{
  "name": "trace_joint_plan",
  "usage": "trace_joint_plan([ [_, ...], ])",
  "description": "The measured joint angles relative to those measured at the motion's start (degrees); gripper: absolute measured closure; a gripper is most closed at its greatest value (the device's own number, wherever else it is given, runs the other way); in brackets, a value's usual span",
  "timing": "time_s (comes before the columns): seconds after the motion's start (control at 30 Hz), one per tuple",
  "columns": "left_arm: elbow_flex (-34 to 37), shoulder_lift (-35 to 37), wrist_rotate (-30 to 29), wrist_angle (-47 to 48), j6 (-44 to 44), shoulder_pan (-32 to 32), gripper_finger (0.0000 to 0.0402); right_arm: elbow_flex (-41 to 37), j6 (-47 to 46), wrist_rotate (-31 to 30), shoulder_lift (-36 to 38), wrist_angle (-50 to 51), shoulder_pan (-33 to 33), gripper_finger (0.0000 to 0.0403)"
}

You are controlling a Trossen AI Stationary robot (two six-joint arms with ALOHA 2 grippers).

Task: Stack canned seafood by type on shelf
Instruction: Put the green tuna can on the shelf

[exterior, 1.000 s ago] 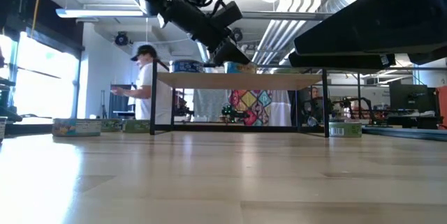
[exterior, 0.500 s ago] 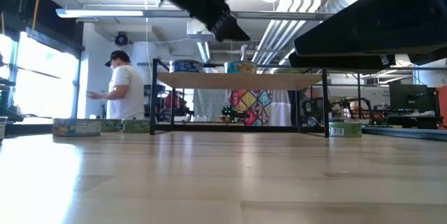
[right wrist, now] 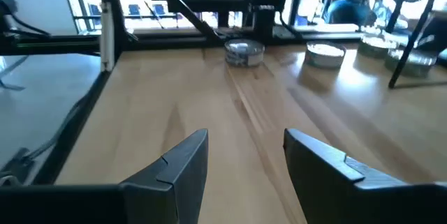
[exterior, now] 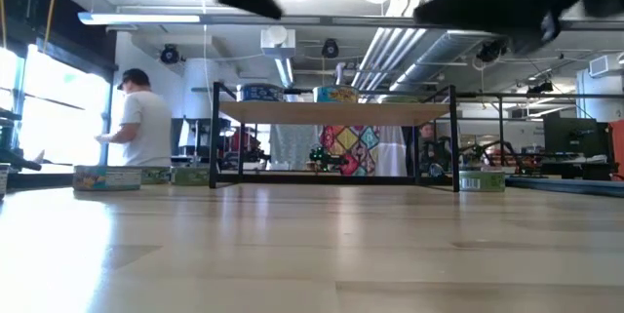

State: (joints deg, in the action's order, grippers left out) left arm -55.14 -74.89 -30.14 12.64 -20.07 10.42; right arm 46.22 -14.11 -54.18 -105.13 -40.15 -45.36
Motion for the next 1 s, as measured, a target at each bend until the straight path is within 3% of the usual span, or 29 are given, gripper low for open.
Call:
trace_joint_plan([
  [0.33, 12.8, 2.82, -12.09, -1.41, 24.3, 18.37, 0.0333, 0.0, -0.93, -10.34, 12.27, 15.99, -6.56, 0.0222],
  [0.57, 16.09, 2.79, -19.72, -0.61, 34.87, 26.59, 0.0337, 0.0, -11.99, -11.12, 20.41, 32.02, -8.79, 0.0222],
  [0.7, 16.1, 2.79, -22.63, -0.04, 36.42, 27.83, 0.0337, 0.0, -26.94, -4.6, 25.58, 49.62, -7.62, 0.0222],
  [0.87, 16.1, 2.79, -24.06, 0.02, 36.02, 27.41, 0.0337, 0.02, -53.77, 13.83, 31.6, 77.89, -1.66, 0.0222],
  [0.93, 16.1, 2.79, -24.17, 0.0, 36.02, 27.09, 0.0337, 0.02, -59.16, 19.84, 32.12, 87.94, 0.79, 0.0222],
  [1.0, 16.1, 2.79, -24.19, 0.0, 36.03, 26.87, 0.0337, -0.43, -59.53, 22.05, 31.95, 94.84, 3.05, 0.0222],
])
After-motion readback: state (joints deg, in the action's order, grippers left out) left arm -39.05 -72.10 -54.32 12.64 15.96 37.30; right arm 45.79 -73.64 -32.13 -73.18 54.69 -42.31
